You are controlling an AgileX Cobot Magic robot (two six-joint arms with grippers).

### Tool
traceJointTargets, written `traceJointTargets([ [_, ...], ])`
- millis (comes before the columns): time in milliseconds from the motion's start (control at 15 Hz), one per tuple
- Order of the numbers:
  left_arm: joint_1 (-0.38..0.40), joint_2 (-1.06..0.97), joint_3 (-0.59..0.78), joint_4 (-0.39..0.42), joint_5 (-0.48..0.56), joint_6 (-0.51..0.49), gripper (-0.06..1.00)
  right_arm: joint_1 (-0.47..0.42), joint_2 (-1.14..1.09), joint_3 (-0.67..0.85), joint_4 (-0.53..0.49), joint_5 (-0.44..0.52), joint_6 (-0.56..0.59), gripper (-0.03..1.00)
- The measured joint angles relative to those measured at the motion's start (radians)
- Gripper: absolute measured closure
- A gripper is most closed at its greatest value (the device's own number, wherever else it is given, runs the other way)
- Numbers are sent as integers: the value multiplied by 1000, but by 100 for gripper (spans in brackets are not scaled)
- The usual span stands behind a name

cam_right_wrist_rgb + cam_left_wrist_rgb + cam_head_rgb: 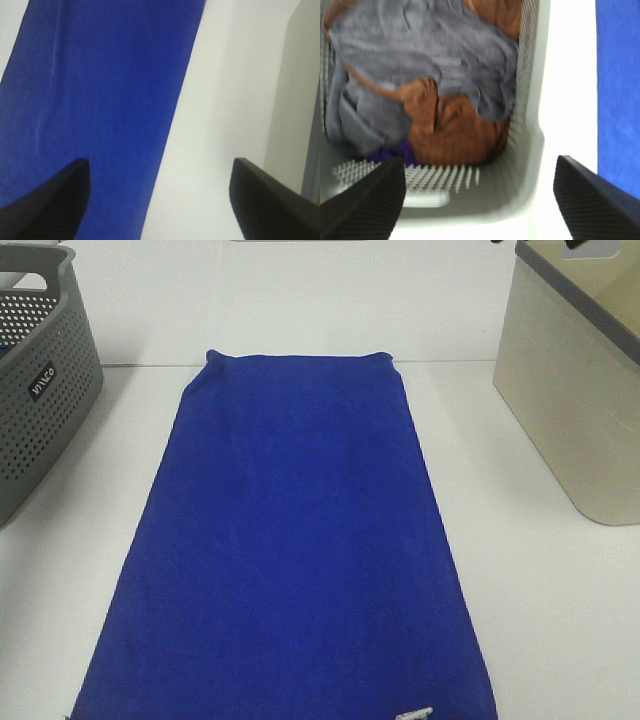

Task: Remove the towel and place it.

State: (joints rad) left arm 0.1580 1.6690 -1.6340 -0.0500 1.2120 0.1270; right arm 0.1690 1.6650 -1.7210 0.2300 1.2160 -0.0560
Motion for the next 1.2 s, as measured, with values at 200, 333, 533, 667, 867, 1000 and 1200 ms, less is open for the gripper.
traceJointTargets([
  [200, 0, -331, 283, 5, -55, 1, 18, 2, -318, 340, 2, 0, 5, 22],
  [333, 0, -502, 409, 18, -85, 1, 18, 2, -511, 510, 2, 1, 6, 22],
  [533, 0, -710, 552, 20, -87, 3, 18, 2, -750, 695, 2, 2, 6, 22],
  [667, 0, -833, 657, 22, -106, 4, 18, 2, -895, 803, 2, 2, 6, 22],
  [867, 0, -1106, 885, 24, -109, 4, 18, 2, -1157, 1009, -6, -28, -30, 22],
  [1000, 0, -1218, 946, 26, -109, 4, 18, 2, -1237, 1073, -7, -45, -69, 22],
  [1200, 0, -1433, 1024, 33, -109, 4, 18, 2, -1382, 1185, -15, -80, -126, 22],
])
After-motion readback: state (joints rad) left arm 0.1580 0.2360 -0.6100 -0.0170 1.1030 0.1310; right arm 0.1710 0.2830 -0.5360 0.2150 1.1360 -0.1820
